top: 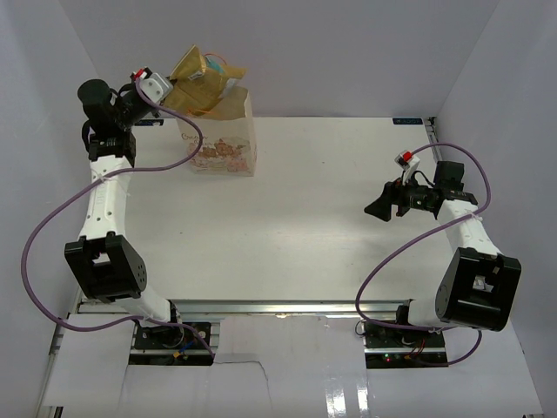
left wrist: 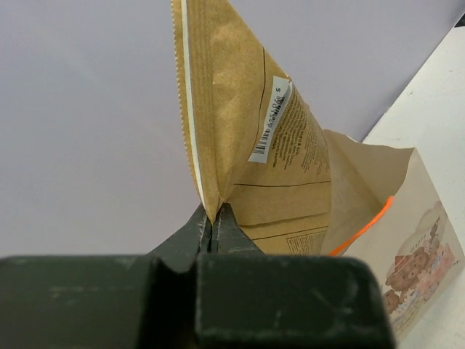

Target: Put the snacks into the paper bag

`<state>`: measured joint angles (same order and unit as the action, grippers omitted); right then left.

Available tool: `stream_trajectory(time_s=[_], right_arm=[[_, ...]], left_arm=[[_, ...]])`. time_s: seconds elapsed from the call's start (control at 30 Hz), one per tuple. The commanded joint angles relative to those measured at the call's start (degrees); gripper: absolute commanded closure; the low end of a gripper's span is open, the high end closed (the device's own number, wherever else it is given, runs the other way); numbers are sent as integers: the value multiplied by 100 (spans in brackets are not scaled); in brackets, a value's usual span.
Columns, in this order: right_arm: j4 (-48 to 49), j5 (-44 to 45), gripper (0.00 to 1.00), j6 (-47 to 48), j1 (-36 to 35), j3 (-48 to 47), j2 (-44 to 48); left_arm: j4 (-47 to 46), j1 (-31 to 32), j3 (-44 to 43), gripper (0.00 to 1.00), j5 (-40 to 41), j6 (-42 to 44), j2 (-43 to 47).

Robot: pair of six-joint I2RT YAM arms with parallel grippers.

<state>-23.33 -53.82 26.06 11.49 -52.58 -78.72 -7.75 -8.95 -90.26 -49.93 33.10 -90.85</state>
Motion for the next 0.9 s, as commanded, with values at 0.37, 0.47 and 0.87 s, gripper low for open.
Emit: stream_trajectory(time_s=[0.37, 0.47, 0.87], right_arm=[[-321, -673, 14, 1866, -629, -1394, -398], [3, -629, 14, 2121, -1139, -2123, -644], [4994, 1854, 56, -327, -3581, -5636, -3420]], left_arm=[[476, -63, 360, 100, -149, 785, 445], [415, -63, 290, 100, -174, 742, 410], [133, -63, 263, 100, -148, 443, 384]])
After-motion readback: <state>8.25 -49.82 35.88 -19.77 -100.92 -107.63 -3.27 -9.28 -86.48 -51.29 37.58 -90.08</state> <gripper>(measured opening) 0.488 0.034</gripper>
